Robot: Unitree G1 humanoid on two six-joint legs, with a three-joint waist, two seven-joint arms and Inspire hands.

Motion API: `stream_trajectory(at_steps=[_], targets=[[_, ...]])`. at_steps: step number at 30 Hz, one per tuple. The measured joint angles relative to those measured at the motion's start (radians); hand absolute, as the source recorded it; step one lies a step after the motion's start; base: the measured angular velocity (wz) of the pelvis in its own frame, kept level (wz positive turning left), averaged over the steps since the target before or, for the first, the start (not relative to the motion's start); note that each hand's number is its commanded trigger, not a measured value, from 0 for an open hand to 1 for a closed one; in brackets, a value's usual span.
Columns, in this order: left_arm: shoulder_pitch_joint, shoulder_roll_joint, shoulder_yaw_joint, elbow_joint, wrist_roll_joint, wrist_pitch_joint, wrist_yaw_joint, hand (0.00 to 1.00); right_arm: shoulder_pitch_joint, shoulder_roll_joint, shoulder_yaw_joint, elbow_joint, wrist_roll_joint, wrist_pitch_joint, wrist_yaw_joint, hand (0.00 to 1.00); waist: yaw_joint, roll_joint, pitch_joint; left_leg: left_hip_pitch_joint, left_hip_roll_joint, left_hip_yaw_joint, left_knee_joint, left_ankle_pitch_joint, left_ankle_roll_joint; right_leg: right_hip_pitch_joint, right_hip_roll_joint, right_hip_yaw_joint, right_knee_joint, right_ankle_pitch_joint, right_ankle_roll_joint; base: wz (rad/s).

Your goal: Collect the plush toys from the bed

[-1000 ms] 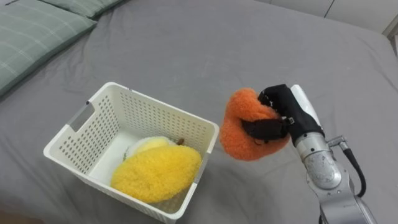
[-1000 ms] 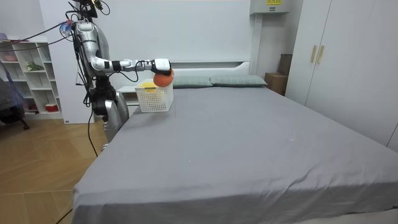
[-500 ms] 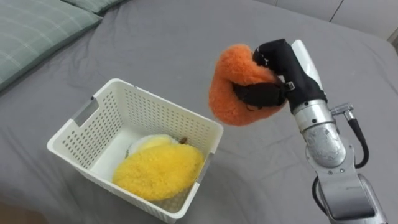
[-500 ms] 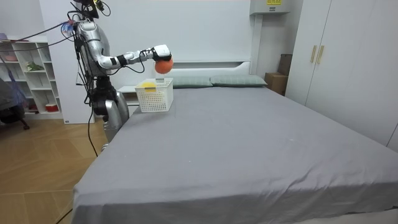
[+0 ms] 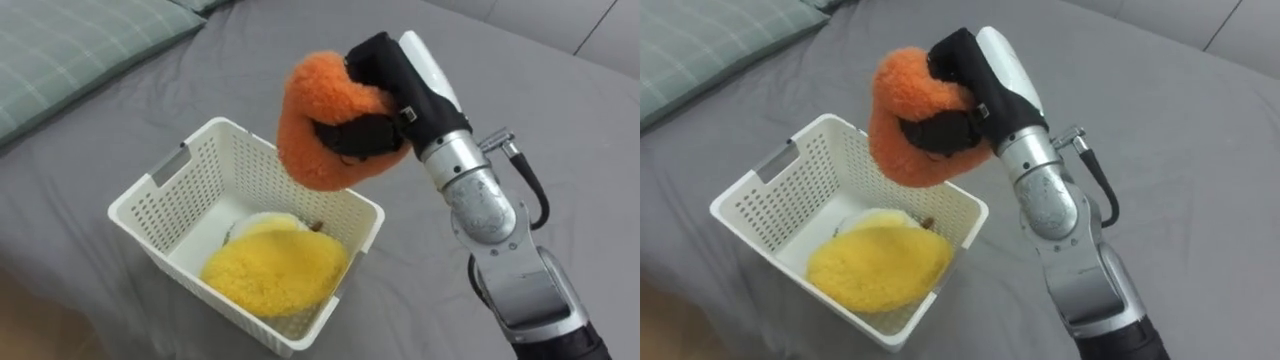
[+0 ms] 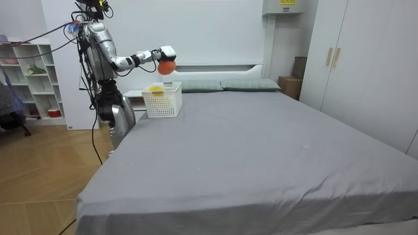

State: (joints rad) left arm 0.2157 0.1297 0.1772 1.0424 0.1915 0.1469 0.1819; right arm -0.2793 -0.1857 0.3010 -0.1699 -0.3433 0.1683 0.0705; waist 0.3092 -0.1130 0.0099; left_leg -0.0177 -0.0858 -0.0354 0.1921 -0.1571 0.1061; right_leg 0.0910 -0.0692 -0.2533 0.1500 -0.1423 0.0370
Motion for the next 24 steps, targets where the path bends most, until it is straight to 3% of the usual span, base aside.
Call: stream_trajectory(at_steps=[1, 2, 3, 13, 15, 24], targets=[[0.001, 0.001, -0.003, 0.0, 0.001, 0.0, 0.001, 0.0, 0.0, 0.0, 0.0, 0.0, 0.0, 0.001, 0.0, 0.56, 0.002, 0.0, 0.0002, -0.004, -0.001, -0.004, 0.004, 0.0, 0.0, 0.0, 0.0, -0.002, 0.001, 0.0, 0.0, 0.13], [0.002, 0.001, -0.004, 0.0, 0.001, 0.0, 0.001, 0.0, -0.001, 0.001, 0.0, 0.0, -0.005, 0.002, 0.0, 0.08, 0.004, -0.001, 0.0011, -0.009, -0.002, -0.01, 0.009, 0.0, 0.0, -0.002, -0.002, -0.01, 0.001, 0.0, 0.0, 0.17], [0.002, 0.001, -0.004, 0.0, 0.001, 0.0, 0.001, 0.0, -0.001, 0.006, 0.002, 0.0, -0.014, 0.005, 0.0, 0.0, 0.004, 0.0, 0.0016, -0.012, -0.005, -0.017, 0.012, 0.0, 0.001, -0.002, -0.003, -0.022, 0.001, 0.0, 0.0, 0.18], [-0.007, 0.004, -0.017, -0.058, 0.001, 0.006, -0.002, 0.0, -0.001, 0.01, 0.042, 0.014, -0.055, 0.008, 0.007, 0.0, 0.022, 0.004, 0.0059, -0.037, -0.015, -0.052, 0.03, 0.001, 0.002, -0.004, -0.01, -0.054, 0.002, -0.001, 0.001, 0.12], [-0.008, 0.005, -0.019, -0.08, 0.001, 0.005, -0.013, 0.0, -0.001, 0.011, 0.042, 0.016, -0.065, 0.008, 0.015, 0.0, 0.026, 0.0, 0.0123, -0.042, -0.016, -0.055, 0.033, 0.001, 0.003, -0.006, -0.01, -0.056, 0.002, 0.0, 0.001, 0.06], [-0.012, 0.006, -0.026, -0.094, 0.001, 0.004, -0.02, 0.0, -0.001, 0.01, 0.031, 0.046, -0.1, 0.022, 0.019, 0.0, 0.023, 0.004, 0.0175, -0.059, -0.027, -0.078, 0.054, 0.002, 0.009, -0.009, -0.02, -0.09, 0.014, -0.001, 0.002, 0.09]])
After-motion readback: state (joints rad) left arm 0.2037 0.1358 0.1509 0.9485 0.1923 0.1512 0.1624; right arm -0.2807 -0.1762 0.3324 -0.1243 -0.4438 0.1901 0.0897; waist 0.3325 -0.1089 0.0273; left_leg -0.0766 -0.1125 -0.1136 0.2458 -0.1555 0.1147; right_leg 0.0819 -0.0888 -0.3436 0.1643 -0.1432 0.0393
